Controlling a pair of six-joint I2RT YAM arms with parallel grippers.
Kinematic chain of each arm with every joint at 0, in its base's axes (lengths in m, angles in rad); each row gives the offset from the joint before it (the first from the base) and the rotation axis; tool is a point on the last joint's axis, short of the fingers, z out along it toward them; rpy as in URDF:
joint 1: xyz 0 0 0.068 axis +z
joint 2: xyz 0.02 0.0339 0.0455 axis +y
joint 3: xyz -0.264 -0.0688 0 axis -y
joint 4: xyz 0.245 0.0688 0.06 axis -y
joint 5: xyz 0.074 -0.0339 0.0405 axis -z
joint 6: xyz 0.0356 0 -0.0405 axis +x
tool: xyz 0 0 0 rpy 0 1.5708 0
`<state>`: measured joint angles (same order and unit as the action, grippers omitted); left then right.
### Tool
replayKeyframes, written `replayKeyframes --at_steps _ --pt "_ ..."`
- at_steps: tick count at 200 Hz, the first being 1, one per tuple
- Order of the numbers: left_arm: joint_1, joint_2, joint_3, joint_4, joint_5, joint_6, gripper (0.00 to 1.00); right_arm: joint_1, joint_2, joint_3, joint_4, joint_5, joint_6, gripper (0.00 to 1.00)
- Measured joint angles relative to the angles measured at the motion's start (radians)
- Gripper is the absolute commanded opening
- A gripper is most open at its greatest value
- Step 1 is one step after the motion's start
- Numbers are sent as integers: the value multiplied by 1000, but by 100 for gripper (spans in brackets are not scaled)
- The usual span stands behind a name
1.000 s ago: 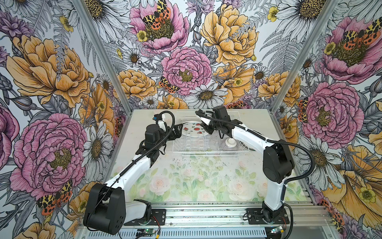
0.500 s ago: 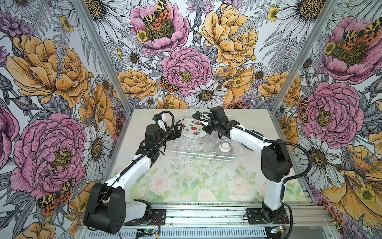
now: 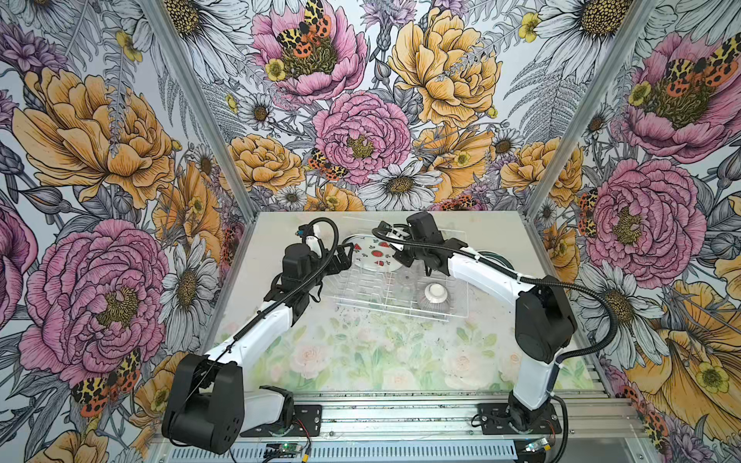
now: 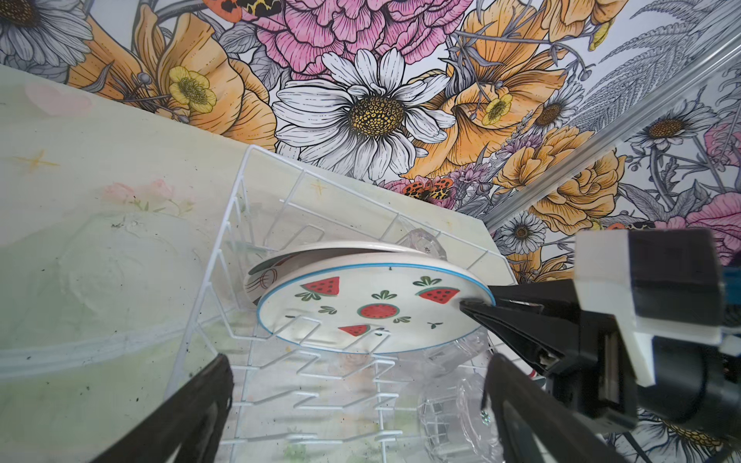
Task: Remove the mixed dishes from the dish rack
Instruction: 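Lift the watermelon plate up out of the rack with the right gripper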
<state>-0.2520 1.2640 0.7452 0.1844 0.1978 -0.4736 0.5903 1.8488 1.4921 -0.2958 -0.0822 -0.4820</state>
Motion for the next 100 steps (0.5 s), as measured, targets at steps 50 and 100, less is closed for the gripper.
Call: replayKeyframes --at_steps 50,100 --pt "0 0 -6 5 0 0 99 5 -19 -19 2 24 10 0" --pt "0 0 -19 8 -3 0 99 8 -33 -50 47 50 21 0"
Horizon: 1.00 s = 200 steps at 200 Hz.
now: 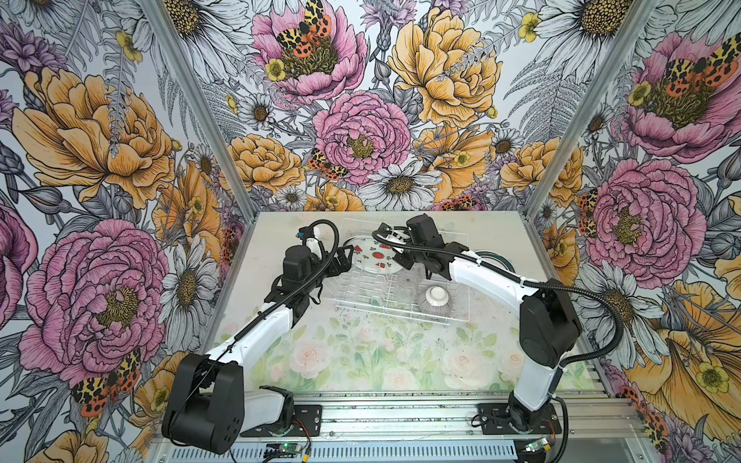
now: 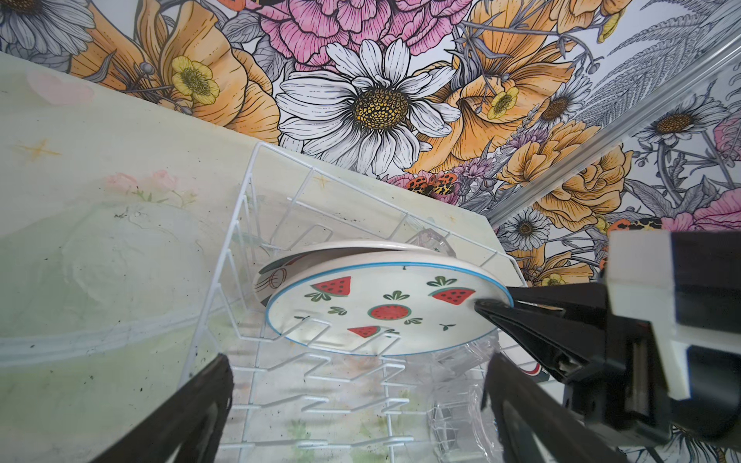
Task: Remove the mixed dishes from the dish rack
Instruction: 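Lift the watermelon plate up out of the rack with the right gripper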
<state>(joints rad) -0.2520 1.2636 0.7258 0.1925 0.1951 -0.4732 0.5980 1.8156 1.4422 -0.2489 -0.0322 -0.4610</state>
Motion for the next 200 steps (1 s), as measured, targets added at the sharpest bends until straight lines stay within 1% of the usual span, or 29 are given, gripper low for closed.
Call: replayKeyframes --at_steps 145,200 --pt "0 -1 -18 18 -8 0 99 1 -68 -55 58 29 23 0" --pt "0 -1 -19 22 -8 0 99 0 -141 -56 89 28 33 0"
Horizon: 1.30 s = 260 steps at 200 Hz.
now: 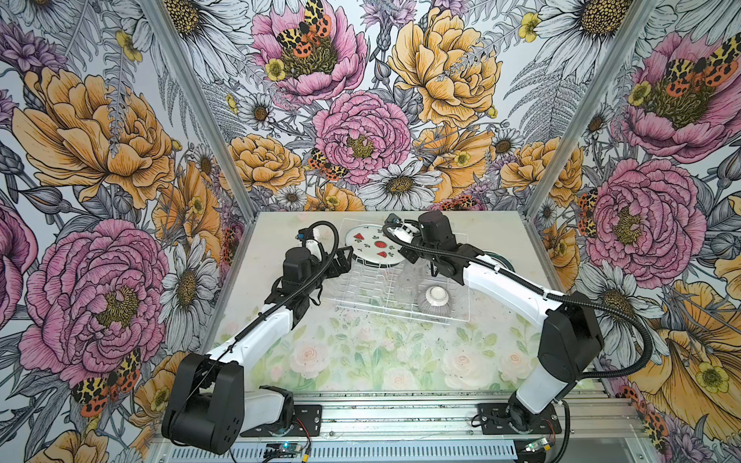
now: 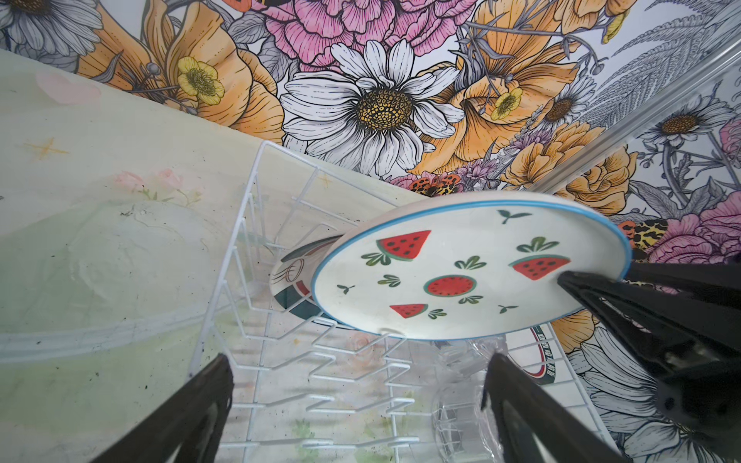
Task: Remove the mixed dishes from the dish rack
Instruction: 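Lift the watermelon plate up out of the rack with the right gripper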
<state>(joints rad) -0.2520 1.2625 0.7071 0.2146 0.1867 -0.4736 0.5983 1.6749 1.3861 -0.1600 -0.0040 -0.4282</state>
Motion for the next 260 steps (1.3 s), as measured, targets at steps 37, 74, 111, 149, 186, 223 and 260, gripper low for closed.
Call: replayKeyframes --at_steps 37,74,111,149,186,223,260 --pt "0 0 -7 3 0 0 99 5 -20 0 25 -31 56 0" --pt "1 0 -10 8 0 0 99 0 -27 0 32 -34 100 0" --pt "1 0 -10 12 0 -3 99 -5 -31 -1 32 -36 132 0" --pt "1 0 -10 15 0 -5 99 -30 -67 -12 45 -57 185 0" --pt "1 7 -10 15 1 -19 99 -80 -108 -34 92 -84 258 0" --pt "1 13 -10 23 2 -26 99 -144 -123 -42 111 -125 343 0" --pt "1 36 -10 29 5 -29 99 -205 -123 -58 137 -166 446 0"
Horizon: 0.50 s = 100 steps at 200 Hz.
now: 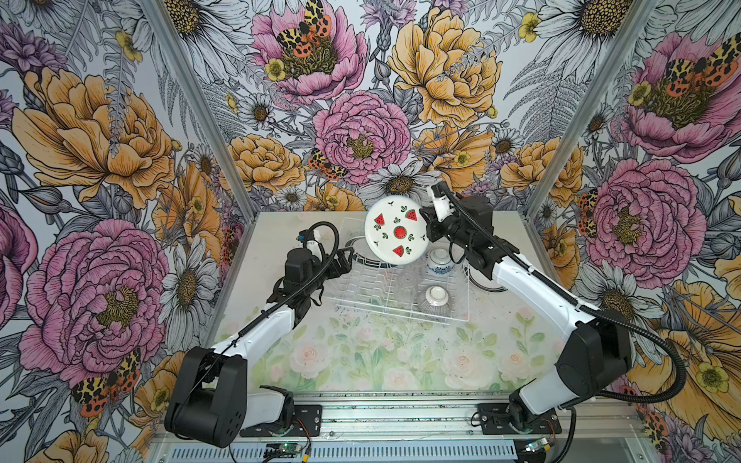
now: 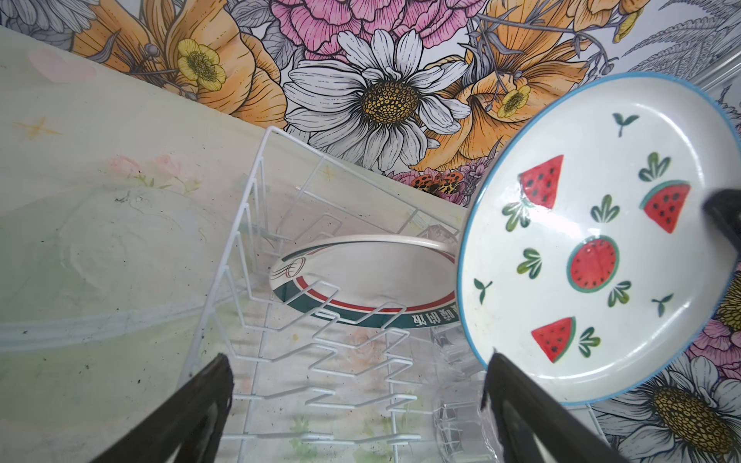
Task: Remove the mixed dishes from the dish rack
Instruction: 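Lift the watermelon plate up out of the rack with the right gripper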
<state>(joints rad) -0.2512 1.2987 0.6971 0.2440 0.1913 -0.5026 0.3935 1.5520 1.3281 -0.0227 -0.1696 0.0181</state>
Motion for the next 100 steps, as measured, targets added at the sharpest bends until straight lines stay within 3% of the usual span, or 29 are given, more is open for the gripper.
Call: replayKeyframes --at_steps 100 --pt "0 26 0 31 5 -23 99 -160 -13 -100 97 -88 256 0"
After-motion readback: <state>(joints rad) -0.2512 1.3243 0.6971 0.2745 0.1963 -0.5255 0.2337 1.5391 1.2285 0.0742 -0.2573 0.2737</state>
